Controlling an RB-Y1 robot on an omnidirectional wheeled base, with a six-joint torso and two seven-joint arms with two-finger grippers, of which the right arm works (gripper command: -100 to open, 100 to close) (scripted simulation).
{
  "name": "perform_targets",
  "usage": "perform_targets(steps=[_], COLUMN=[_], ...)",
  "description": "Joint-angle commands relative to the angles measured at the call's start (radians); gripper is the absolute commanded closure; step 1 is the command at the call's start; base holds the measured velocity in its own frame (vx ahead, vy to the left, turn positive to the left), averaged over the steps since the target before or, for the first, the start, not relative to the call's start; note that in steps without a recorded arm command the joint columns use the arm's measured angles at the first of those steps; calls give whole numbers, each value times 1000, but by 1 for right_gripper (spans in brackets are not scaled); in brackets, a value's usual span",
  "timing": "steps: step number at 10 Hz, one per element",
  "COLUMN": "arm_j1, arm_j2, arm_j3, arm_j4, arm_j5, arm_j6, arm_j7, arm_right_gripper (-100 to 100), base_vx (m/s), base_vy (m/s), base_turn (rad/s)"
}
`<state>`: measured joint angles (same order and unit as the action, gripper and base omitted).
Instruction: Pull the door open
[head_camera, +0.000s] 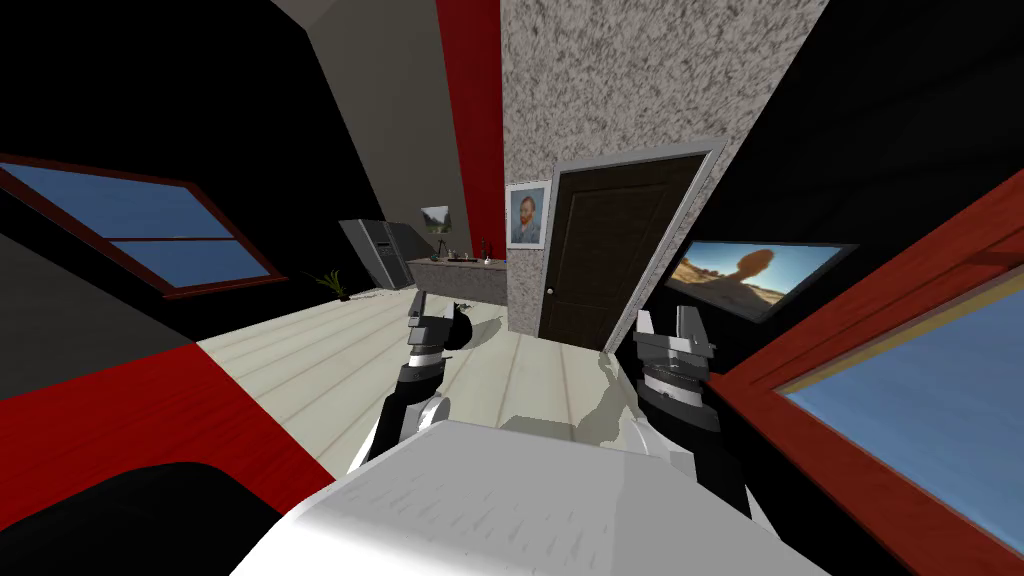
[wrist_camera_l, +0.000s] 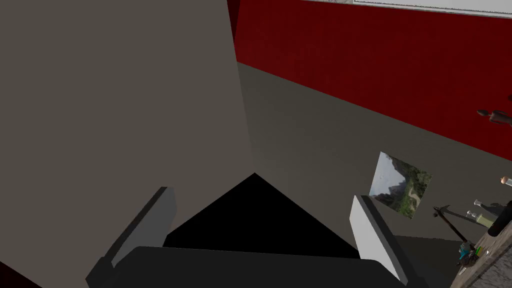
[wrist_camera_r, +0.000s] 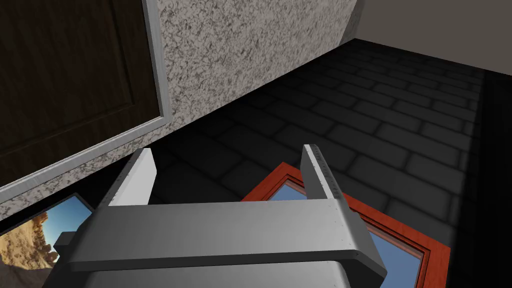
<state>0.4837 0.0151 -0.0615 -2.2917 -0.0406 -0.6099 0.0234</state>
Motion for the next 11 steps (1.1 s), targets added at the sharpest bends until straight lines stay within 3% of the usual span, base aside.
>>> perform_targets(steps=[1, 3, 11], arm_j1=[-1, -1, -5], arm_j2=[-13, -23, -81], arm_j3=[7, 12, 49], arm_j4=[32, 58, 229], arm_j5=[-31, -55, -221], arm_j6=[-13, -23, -92], arm_j7=[-31, -56, -223], arm_right_gripper=[-100, -100, -100], base_vx=[124, 153, 154], base_vy=[-20, 6, -16], base_turn=[131, 87, 123])
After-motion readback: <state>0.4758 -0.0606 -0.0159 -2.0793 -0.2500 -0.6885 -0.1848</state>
